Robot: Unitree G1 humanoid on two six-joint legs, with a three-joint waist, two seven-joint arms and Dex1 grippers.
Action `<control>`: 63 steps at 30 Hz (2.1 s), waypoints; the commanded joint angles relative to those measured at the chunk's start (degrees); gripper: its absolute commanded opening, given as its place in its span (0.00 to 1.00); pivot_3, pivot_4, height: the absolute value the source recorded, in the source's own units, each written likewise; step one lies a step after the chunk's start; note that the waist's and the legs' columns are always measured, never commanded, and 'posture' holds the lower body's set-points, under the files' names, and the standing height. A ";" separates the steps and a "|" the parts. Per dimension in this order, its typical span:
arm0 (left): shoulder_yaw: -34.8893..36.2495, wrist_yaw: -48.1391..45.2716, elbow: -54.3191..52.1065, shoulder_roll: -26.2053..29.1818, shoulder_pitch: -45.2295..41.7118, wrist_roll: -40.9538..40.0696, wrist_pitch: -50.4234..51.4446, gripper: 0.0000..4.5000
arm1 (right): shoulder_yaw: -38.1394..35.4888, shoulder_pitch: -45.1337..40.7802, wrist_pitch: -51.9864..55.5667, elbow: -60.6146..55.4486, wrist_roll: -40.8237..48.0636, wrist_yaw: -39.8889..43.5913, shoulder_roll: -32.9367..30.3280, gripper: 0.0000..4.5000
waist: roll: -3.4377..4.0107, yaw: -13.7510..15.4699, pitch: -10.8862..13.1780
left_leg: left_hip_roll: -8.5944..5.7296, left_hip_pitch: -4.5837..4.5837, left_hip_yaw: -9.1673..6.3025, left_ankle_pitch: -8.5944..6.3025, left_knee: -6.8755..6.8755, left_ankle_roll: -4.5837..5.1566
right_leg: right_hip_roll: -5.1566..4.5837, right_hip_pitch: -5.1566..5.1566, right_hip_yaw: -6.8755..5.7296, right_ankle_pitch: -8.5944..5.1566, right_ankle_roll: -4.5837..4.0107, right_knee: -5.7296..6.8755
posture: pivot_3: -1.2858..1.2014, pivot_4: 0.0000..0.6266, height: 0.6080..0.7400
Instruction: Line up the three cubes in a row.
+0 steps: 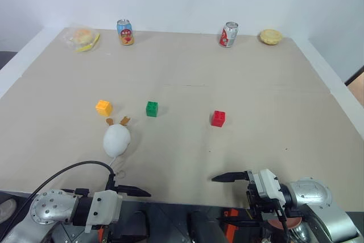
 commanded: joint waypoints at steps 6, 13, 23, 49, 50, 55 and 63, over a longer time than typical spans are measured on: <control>-0.65 -0.67 -2.04 0.24 0.06 -0.99 -0.40 0.99 | 0.90 -1.01 0.91 -0.42 0.47 0.90 -0.80 1.00 | 0.00 0.00 0.00 | 0.00 0.12 0.00 0.00 0.02 0.00 | 0.00 0.12 0.00 0.01 0.01 0.03 | 0.52 0.24 0.95; -0.11 -0.85 -1.42 0.41 -0.51 -1.50 -0.26 0.99 | 1.15 -1.44 0.97 -0.18 0.58 1.21 -1.08 1.00 | 0.00 -0.01 0.00 | 0.00 0.45 0.01 0.00 0.04 0.00 | -0.01 0.43 0.04 0.00 0.01 0.02 | 0.52 0.24 0.95; 11.15 15.66 -3.07 0.02 -14.59 -17.67 26.87 0.99 | -4.00 -9.82 14.70 -6.70 12.87 -7.76 0.11 1.00 | 0.00 -0.04 0.00 | 0.08 0.44 -0.02 0.04 0.24 0.04 | 0.07 0.49 -0.05 0.05 0.04 0.17 | 0.52 0.24 0.95; 9.19 27.44 16.51 -7.11 -21.32 1.67 23.91 0.79 | -1.02 -25.69 26.58 -7.66 11.31 -19.88 5.04 1.00 | -0.02 -0.01 -0.04 | 0.14 0.37 -0.16 0.02 0.28 -0.01 | 0.34 0.51 0.06 0.19 0.10 0.16 | 0.52 0.24 0.95; 9.07 27.26 16.72 -7.24 -21.46 1.85 23.46 0.68 | -1.15 -25.77 26.59 -7.68 11.38 -19.91 5.07 1.00 | -0.02 -0.01 -0.04 | 0.14 0.37 -0.16 0.01 0.28 -0.01 | 0.34 0.52 0.07 0.19 0.10 0.17 | 0.52 0.24 0.95; 8.78 26.42 17.98 -7.71 -22.01 2.82 21.23 0.33 | -2.30 -26.04 26.01 -7.96 12.42 -20.31 5.75 1.00 | -0.01 0.01 -0.05 | 0.13 0.36 -0.15 0.02 0.28 -0.01 | 0.34 0.53 0.09 0.20 0.13 0.16 | 0.52 0.24 0.95; 11.69 23.77 12.72 -10.34 -23.38 -6.05 24.80 0.01 | -3.64 -26.33 26.05 -8.18 13.99 -20.04 6.10 1.00 | 0.01 0.08 -0.07 | 0.12 0.35 -0.15 0.06 0.33 0.03 | 0.32 0.58 0.09 0.24 0.20 0.16 | 0.52 0.24 0.95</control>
